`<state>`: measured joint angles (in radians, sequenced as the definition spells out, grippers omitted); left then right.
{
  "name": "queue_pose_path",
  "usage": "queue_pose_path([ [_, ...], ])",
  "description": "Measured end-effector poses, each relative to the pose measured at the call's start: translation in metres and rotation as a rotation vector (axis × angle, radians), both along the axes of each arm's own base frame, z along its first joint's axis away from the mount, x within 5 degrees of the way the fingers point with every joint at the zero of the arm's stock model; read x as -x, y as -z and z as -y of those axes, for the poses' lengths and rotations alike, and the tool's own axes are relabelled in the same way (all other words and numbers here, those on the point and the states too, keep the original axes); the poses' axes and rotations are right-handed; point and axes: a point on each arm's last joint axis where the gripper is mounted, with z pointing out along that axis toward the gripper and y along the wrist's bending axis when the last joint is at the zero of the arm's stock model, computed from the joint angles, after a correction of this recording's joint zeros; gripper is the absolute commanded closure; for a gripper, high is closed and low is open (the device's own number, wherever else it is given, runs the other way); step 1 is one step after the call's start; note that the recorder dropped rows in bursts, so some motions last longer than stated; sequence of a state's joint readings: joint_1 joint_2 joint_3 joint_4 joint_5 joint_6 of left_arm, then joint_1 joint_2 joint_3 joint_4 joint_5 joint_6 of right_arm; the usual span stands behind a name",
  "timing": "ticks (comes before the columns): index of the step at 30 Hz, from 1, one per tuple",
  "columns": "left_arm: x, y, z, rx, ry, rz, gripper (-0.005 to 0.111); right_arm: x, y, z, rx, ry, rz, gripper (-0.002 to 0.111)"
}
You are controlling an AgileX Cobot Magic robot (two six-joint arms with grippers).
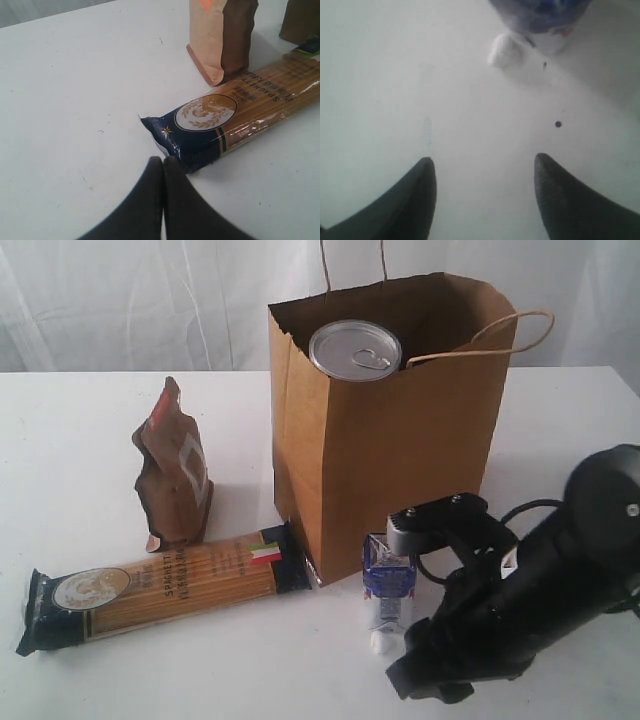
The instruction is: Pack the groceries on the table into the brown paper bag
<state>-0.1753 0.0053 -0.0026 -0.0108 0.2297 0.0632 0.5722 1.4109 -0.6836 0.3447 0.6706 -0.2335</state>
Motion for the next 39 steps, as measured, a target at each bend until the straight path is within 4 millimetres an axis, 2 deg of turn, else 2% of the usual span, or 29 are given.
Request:
queue_pose_path([
  [6, 0.000, 0.000, 0.000, 0.000, 0.000, 0.000, 0.107, -0.018, 0.008, -0.023, 0.085, 0.044, 0.047, 0.054],
  [14, 0.000, 0.000, 0.000, 0.000, 0.000, 0.000, 0.107, -0.025, 0.024, -0.050, 0.078, 0.100, 0.024, 0.054],
  [24, 0.000, 0.000, 0.000, 0.000, 0.000, 0.000, 0.107, -0.033, 0.041, -0.057, 0.062, 0.186, 0.037, 0.054],
  [33, 0.000, 0.000, 0.000, 0.000, 0.000, 0.000, 0.107, -0.037, 0.054, -0.057, 0.105, 0.172, 0.043, 0.054],
  [35, 0.000, 0.000, 0.000, 0.000, 0.000, 0.000, 0.107, -0.039, 0.054, -0.057, 0.103, 0.177, 0.060, 0.059],
  [39, 0.000, 0.000, 0.000, 0.000, 0.000, 0.000, 0.107, -0.040, 0.054, -0.057, 0.095, 0.184, 0.071, 0.075],
])
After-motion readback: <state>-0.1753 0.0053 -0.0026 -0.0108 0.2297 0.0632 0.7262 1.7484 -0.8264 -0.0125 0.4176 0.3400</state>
